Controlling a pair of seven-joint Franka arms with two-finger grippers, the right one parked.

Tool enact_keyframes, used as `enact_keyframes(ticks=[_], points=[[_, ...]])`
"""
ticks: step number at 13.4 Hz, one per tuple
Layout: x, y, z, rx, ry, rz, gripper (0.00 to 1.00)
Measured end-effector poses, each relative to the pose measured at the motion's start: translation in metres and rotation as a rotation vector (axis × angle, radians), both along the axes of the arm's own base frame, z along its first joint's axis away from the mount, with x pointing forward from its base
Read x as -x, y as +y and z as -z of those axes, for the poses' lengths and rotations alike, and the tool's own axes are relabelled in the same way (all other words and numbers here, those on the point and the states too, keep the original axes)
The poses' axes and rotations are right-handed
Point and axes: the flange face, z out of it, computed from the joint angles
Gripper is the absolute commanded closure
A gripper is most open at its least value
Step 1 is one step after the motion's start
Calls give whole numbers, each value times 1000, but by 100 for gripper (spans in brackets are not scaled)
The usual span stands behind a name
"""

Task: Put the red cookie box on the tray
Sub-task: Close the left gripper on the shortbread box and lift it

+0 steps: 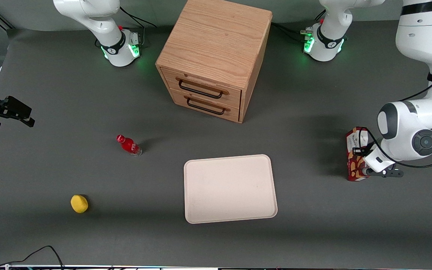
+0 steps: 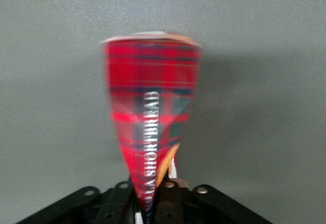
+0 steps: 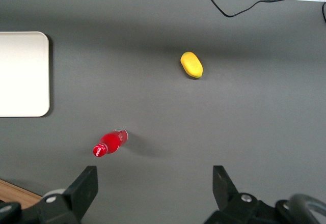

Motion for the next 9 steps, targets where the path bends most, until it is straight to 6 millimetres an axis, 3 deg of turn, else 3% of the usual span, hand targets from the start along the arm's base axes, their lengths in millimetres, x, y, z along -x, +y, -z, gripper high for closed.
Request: enact_keyframes(ticks=[2, 4, 6, 8, 9], points=[[0, 0, -20, 8, 13, -5, 100], [-8, -2, -75, 20, 34, -20, 100], [-22, -17, -167, 27, 46, -97, 100], [-29, -61, -260, 23, 27, -163, 100], [-28, -90, -292, 28, 12, -181, 100]])
